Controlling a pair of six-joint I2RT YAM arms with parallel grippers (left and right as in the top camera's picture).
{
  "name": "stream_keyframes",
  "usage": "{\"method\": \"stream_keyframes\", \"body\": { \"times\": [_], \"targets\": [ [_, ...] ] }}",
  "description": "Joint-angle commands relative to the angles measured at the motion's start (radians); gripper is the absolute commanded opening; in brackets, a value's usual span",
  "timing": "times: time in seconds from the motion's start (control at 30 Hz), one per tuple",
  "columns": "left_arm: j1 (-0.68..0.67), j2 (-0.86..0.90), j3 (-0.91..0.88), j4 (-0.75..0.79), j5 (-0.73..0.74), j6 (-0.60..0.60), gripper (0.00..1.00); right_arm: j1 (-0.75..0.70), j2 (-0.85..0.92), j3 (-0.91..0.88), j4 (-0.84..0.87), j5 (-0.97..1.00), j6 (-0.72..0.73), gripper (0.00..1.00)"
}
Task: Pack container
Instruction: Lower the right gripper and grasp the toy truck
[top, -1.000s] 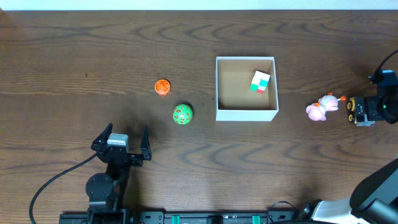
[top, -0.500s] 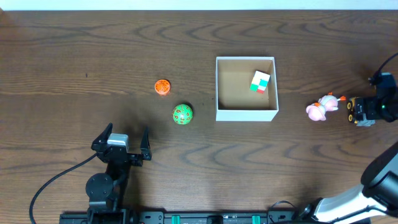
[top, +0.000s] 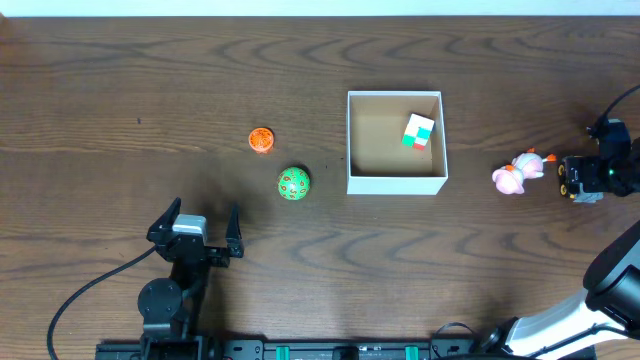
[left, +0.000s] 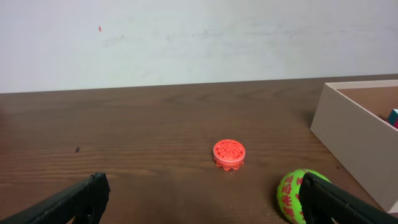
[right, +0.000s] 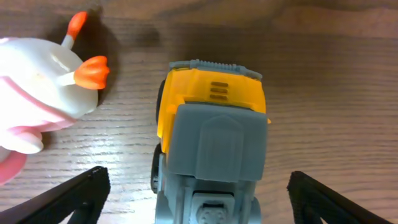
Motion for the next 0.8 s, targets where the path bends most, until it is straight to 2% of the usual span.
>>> {"method": "stream_keyframes", "body": {
  "times": [0.0,0.27,0.4,0.6,0.77],
  "targets": [
    [0.003,-0.006,-0.018,-0.034,0.011,0.013,0.98,-0.009,0.009,-0.002,-0.002,-0.018,0.011,0.96],
    [0.003,-0.006,-0.018,-0.034,0.011,0.013,0.98,-0.010,0.009,-0.002,-0.016,0.016,0.011,0.90],
    [0.003,-0.006,-0.018,-0.034,0.011,0.013,0.98,-0.011,0.009,-0.002,-0.019,0.019,0.011,0.90],
    [0.003,-0.006,-0.018,-0.034,0.011,0.013,0.98,-0.011,0.009,-0.002,-0.021,0.020,0.011,0.79],
    [0.003,-0.006,-0.018,-0.034,0.011,0.013,0.98,-0.017,0.009,-0.008,-0.024,0.020,0.011,0.79]
  ]
}}
